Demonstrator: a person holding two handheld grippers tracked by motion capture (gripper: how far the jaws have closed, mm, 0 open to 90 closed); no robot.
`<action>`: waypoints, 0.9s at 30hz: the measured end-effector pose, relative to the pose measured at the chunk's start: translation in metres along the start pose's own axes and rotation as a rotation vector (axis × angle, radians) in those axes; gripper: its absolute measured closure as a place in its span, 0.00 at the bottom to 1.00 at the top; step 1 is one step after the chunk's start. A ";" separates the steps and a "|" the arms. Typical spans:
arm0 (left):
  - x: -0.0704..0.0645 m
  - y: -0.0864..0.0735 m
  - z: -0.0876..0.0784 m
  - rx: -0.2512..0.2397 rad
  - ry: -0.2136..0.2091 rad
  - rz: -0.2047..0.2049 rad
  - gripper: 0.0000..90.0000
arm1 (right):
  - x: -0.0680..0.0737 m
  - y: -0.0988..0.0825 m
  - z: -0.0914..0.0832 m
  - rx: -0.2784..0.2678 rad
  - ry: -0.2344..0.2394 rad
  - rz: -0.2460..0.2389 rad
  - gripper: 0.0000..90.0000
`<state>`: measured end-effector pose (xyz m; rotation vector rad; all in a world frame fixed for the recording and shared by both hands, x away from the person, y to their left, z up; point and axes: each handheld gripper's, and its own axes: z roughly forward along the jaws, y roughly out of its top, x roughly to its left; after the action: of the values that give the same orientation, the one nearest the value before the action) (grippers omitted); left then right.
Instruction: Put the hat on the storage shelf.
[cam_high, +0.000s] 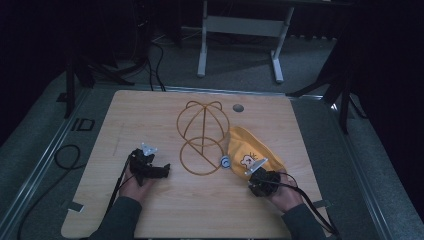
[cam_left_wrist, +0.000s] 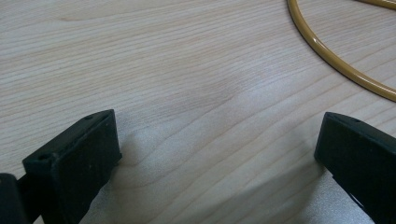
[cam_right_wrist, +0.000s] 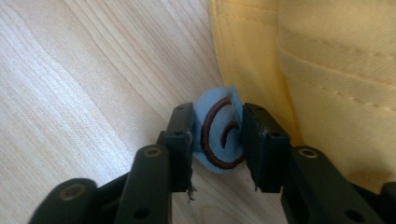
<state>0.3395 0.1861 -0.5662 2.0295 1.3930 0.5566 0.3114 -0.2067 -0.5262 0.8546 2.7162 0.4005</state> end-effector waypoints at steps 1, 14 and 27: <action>0.000 0.000 0.000 0.000 0.000 0.000 0.00 | 0.000 0.000 0.000 0.001 0.002 0.000 0.75; 0.000 0.000 0.000 0.000 0.000 0.000 0.00 | 0.003 0.003 -0.005 0.042 -0.027 -0.063 0.91; 0.000 0.000 0.000 0.000 -0.001 -0.001 0.00 | 0.001 0.010 -0.020 -0.002 -0.028 -0.067 0.91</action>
<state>0.3396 0.1861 -0.5662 2.0292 1.3927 0.5547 0.3095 -0.2022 -0.5045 0.7609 2.7098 0.3742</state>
